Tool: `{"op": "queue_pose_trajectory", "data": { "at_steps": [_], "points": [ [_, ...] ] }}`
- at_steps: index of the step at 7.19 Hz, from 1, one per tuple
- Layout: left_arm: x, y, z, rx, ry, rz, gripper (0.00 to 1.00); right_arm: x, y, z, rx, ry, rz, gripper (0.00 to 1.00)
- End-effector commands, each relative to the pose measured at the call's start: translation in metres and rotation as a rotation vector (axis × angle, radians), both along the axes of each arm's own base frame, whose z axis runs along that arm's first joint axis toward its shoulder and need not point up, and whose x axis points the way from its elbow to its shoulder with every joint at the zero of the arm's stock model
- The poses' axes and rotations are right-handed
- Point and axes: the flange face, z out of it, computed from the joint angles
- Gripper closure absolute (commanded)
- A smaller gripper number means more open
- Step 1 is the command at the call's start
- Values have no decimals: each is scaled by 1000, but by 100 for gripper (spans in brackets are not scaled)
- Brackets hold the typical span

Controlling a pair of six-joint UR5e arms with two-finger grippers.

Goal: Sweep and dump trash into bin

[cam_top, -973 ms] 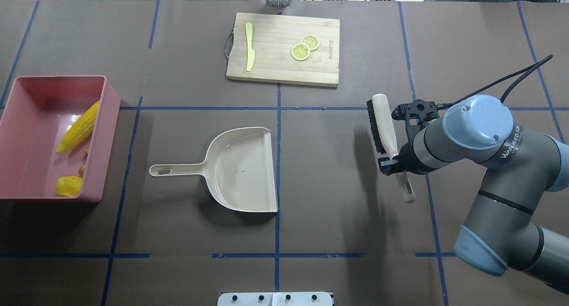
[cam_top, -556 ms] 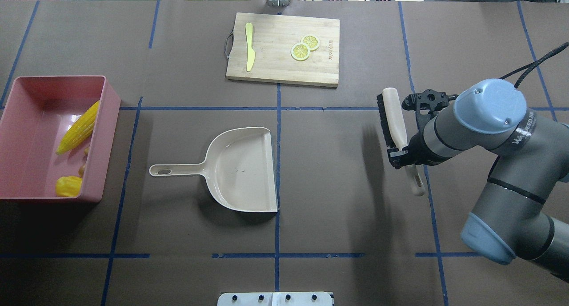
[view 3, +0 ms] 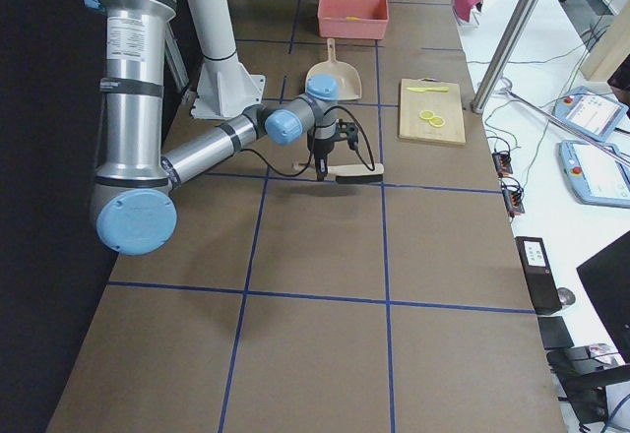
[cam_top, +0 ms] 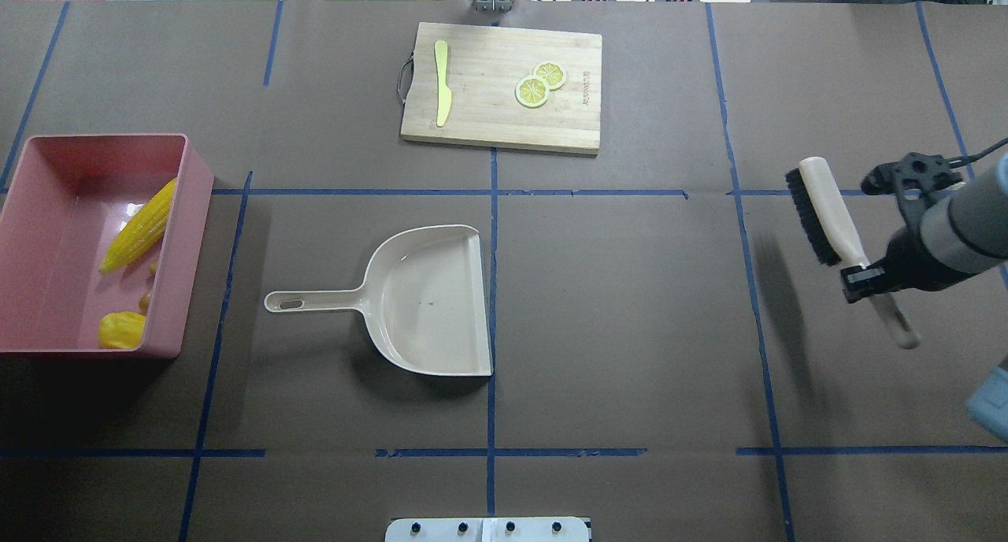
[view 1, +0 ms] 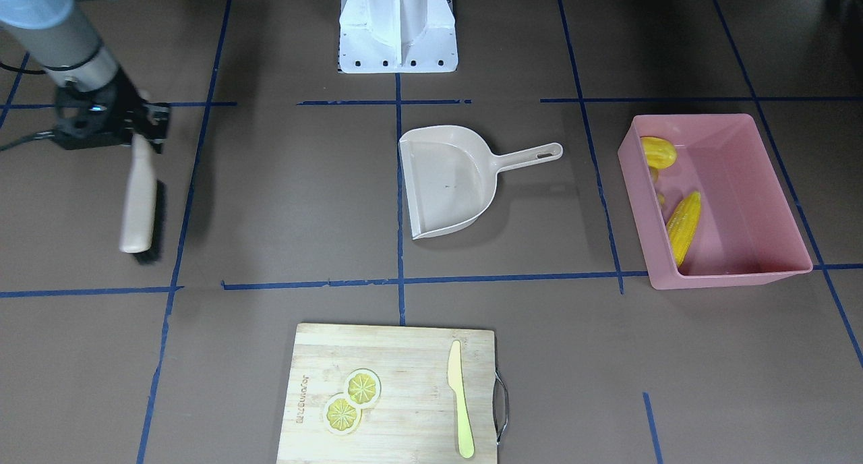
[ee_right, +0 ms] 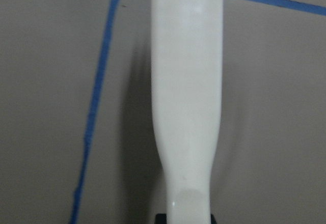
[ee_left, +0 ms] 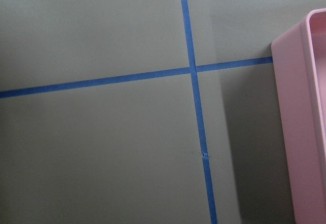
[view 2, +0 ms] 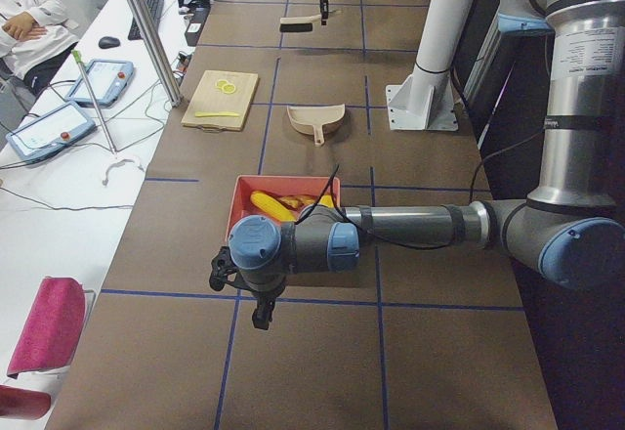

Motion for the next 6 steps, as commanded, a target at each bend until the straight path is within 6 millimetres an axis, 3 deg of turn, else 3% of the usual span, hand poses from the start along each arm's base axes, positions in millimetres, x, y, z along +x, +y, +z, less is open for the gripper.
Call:
{"op": "queue_pose_trajectory", "data": {
  "at_steps": [1, 2, 3, 6],
  "points": [
    [1, 15, 8, -17, -6, 0, 0, 73, 21, 105, -16, -67, -5, 100],
    [1, 15, 5, -9, -8, -1, 0, 85, 37, 147, -27, -68, 8, 100],
    [0, 17, -5, 12, -10, -3, 0, 93, 48, 164, -71, -55, 49, 100],
    [0, 17, -15, 32, -12, -4, 0, 93, 49, 168, -109, -49, 106, 97]
  ]
}}
